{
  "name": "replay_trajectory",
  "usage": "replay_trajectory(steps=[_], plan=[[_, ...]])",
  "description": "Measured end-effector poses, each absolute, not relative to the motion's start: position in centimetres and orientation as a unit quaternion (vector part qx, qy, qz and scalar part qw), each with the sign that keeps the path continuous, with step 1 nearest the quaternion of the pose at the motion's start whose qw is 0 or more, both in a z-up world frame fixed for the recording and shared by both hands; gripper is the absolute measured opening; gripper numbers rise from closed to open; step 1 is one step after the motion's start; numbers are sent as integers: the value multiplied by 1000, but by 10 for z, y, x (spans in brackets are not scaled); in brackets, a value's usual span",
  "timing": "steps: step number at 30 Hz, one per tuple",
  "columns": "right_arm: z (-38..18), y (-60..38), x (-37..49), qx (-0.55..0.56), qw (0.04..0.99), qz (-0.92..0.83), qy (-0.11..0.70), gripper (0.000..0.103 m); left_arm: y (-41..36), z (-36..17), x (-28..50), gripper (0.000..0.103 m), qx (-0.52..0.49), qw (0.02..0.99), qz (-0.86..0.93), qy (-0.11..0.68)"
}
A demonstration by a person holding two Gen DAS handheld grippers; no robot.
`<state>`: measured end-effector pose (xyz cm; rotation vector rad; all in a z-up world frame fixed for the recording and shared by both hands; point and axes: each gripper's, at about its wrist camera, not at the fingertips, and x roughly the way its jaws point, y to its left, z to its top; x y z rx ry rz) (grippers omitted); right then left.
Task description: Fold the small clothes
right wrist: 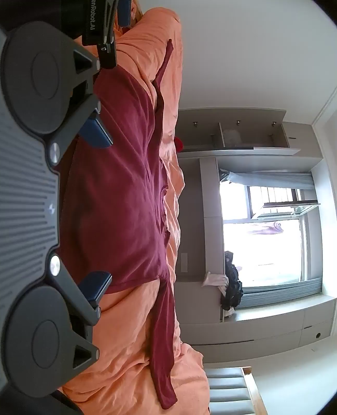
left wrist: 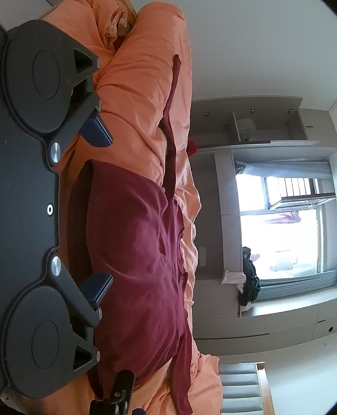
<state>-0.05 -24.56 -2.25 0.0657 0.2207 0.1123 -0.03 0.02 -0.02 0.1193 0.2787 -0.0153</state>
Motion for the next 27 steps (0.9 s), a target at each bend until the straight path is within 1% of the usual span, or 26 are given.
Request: replay_trajectory(steps=[12,27], plan=[[-21,-250,-2,38,992,56,107,103,2,-1,6,103,45,987,-8,156],[-22,-246,0,37,992,55,108,103,3,-1,7,103,41,987,-3,155]])
